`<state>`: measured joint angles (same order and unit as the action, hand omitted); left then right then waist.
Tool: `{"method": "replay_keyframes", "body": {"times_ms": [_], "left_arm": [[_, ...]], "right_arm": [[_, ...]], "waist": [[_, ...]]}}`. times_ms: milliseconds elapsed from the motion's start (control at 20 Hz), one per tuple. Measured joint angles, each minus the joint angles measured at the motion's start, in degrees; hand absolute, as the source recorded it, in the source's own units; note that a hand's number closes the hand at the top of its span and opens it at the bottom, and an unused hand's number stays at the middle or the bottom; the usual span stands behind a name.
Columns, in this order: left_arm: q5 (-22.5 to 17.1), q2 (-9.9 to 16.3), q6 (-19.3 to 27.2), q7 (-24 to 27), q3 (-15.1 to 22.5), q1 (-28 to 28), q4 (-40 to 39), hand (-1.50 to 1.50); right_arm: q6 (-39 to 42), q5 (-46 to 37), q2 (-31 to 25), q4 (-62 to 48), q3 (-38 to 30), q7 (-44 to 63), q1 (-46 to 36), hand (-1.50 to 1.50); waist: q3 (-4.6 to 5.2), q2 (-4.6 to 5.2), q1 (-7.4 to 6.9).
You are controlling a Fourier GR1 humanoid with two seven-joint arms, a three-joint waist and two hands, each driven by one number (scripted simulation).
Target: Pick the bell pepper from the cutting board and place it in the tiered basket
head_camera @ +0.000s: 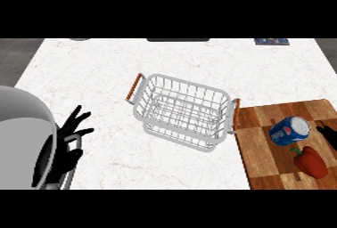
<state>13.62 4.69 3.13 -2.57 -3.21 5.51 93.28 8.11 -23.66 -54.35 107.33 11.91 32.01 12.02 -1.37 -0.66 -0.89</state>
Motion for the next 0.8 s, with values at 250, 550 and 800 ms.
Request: {"method": "replay_keyframes", "body": {"times_ms": [250, 550, 800], "left_arm": [[0.1, -0.3, 0.2, 0.5, -0.3, 0.1, 0.0, 0.0], [0.4, -0.2, 0.3, 0.8, -0.1, 0.5, 0.2, 0.0], [0.2, -0.4, 0.5, 1.2, -0.6, 0.8, 0.4, 0.0]], "right_arm": [[2.4, -0.4, 1.6, -1.7, 1.7, 2.0, -2.8, -1.5], [4.1, -1.8, 3.5, -4.2, 3.4, 2.9, -5.0, -1.5], [5.7, -1.5, 4.8, -6.0, 4.0, 3.5, -5.8, -1.5]], "waist": [[-0.02, -0.03, -0.04], [-0.01, -0.04, 0.16], [-0.07, -0.13, 0.46]]}}
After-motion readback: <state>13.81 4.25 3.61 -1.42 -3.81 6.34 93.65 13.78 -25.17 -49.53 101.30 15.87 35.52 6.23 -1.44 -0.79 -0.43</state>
